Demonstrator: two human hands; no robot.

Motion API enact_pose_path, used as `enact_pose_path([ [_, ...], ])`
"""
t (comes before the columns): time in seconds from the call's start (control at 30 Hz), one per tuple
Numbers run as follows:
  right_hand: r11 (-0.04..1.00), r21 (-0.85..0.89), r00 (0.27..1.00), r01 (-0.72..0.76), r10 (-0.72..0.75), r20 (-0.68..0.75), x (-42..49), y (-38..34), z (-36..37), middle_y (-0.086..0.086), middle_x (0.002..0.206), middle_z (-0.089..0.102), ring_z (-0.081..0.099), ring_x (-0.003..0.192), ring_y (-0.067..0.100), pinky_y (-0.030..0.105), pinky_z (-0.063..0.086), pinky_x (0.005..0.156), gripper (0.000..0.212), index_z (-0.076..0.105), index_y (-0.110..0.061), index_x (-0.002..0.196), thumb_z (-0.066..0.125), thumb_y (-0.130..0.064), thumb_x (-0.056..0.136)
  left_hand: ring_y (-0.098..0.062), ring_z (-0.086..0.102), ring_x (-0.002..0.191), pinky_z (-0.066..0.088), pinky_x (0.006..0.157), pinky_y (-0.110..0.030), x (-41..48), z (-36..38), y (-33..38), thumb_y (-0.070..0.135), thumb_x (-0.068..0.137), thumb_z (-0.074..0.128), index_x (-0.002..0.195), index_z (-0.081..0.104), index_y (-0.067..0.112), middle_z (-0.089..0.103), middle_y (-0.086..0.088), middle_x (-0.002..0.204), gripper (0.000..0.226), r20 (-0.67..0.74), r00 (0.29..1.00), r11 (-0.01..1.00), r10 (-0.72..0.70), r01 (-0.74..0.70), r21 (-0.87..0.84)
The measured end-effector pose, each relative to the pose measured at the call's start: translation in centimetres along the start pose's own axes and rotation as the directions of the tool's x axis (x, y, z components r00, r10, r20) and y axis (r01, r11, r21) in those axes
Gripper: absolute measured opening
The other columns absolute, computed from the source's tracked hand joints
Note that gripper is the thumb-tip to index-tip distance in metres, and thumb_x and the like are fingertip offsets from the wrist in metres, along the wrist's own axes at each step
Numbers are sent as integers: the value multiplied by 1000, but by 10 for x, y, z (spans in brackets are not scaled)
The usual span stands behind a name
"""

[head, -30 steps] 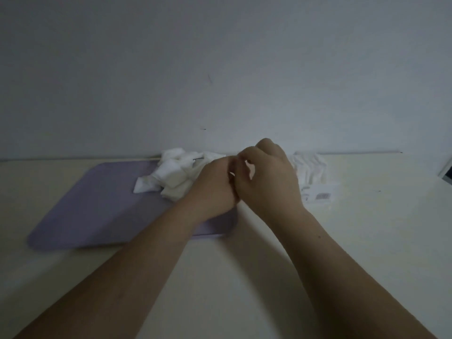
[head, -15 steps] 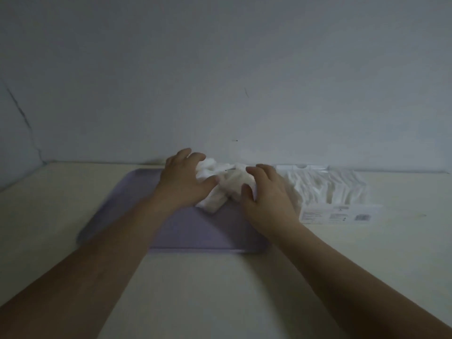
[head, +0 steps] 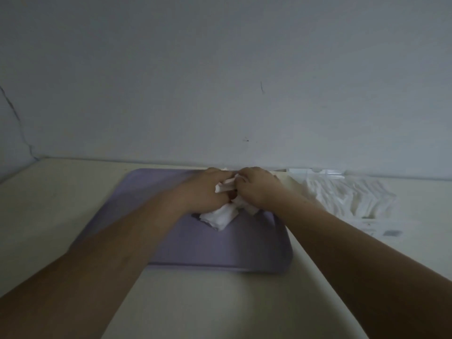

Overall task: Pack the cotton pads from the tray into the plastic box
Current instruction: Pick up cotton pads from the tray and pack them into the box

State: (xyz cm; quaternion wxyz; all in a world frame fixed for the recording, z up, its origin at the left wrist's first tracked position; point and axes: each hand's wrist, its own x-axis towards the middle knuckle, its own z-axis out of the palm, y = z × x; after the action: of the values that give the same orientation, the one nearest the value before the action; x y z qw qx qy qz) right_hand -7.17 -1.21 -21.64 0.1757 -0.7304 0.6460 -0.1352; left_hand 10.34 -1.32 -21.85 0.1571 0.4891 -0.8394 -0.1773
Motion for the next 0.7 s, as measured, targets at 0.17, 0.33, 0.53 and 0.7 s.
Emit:
enact_pose_path([
  [0.17,998,-39,998,52,-53,-16,-30,3,5,14,138,60,53,130,36,43,41,109,38,59,-15,127,41,-39,102,-13,52,133,31,99,-12,-21,7,-5,45,88,75,137,63,29,58,5,144,53,-96,995,999,-32,31,-17],
  [0.33,979,170,988,114,-93,-125,-65,5,-1,8,148,56,53,136,27,26,39,105,57,50,-13,148,60,-39,98,-7,46,139,29,104,-13,-42,1,2,50,74,86,149,52,27,49,8,155,85,-210,976,998,-64,66,4],
  [0.53,911,395,989,118,-73,-125,-89,6,-2,9,137,64,59,127,26,25,42,105,36,64,-11,137,50,-13,103,-10,49,138,32,110,-18,-62,-19,27,34,85,78,145,56,26,53,8,151,65,-493,861,983,-124,40,-177],
  [0.7,908,418,996,12,24,-81,-66,1,-20,6,123,69,61,103,19,21,45,82,36,70,-16,129,51,-8,100,-14,72,90,61,76,-31,-75,-18,56,16,75,72,100,76,32,73,13,103,30,-473,848,852,-239,-50,-521],
])
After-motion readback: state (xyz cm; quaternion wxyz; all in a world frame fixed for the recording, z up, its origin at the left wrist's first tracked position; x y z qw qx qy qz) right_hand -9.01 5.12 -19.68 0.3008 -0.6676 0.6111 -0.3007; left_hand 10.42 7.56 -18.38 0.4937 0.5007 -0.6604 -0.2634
